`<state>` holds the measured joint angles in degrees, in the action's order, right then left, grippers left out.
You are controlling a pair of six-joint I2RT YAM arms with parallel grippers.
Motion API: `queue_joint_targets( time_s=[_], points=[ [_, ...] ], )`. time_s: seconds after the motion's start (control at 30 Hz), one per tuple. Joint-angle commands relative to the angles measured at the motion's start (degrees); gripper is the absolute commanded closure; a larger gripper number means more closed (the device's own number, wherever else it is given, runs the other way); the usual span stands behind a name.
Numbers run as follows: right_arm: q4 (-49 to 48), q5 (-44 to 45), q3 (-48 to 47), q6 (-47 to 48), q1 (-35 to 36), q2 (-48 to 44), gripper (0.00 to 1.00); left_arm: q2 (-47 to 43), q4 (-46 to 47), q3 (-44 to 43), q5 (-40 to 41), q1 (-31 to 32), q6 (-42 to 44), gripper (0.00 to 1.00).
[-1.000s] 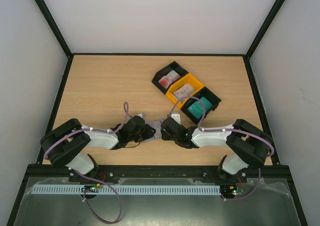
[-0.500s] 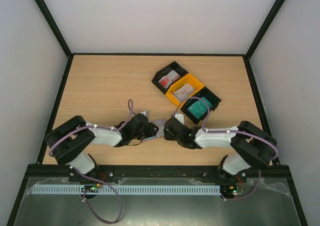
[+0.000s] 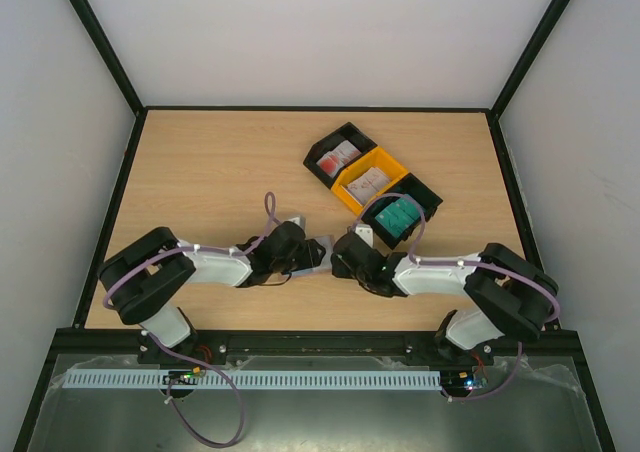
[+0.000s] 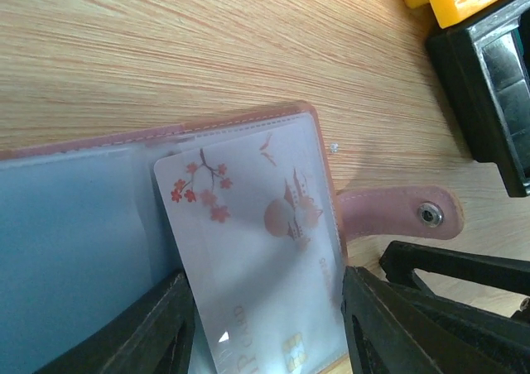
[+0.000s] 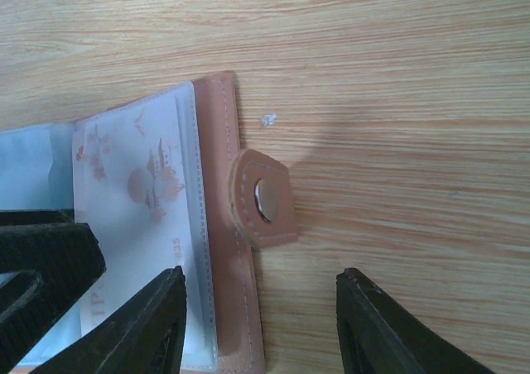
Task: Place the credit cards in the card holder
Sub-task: Insert the credit card into the card holder.
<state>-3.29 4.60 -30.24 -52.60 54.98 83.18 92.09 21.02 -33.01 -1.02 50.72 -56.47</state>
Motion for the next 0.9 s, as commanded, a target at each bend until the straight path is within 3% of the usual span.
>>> queue_joint_targets(
  time_s=[0.0, 0.23, 0.47, 0.7, 0.87],
  points=[
    [-0.38, -0.92, 1.08, -0.18, -0.89, 2.07, 0.52, 1.42, -7.02, 0.36, 4.53, -0.12, 0.14, 0.48],
    [-2.53, -4.15, 0.63, 2.26, -1.16, 3.92, 0.59, 2.4, -6.95, -1.18, 5.05, -0.21, 2.42, 0.52],
    [-5.63, -9.34, 0.71, 4.43, -1.19, 3.44, 0.69, 1.63, -1.53, -0.06, 0.46, -0.84, 6.46, 0.6],
    [0.09, -3.38, 0.19, 4.06, -2.3, -1.56, 0.67, -2.38, -5.08, 0.58, 0.24, -3.61, 7.37, 0.57],
    [8.86, 2.78, -2.06, 5.58, -2.86, -10.42, 0.58, -8.78, -10.57, 0.79, 1.28, -5.06, 8.31, 0.49]
  ],
)
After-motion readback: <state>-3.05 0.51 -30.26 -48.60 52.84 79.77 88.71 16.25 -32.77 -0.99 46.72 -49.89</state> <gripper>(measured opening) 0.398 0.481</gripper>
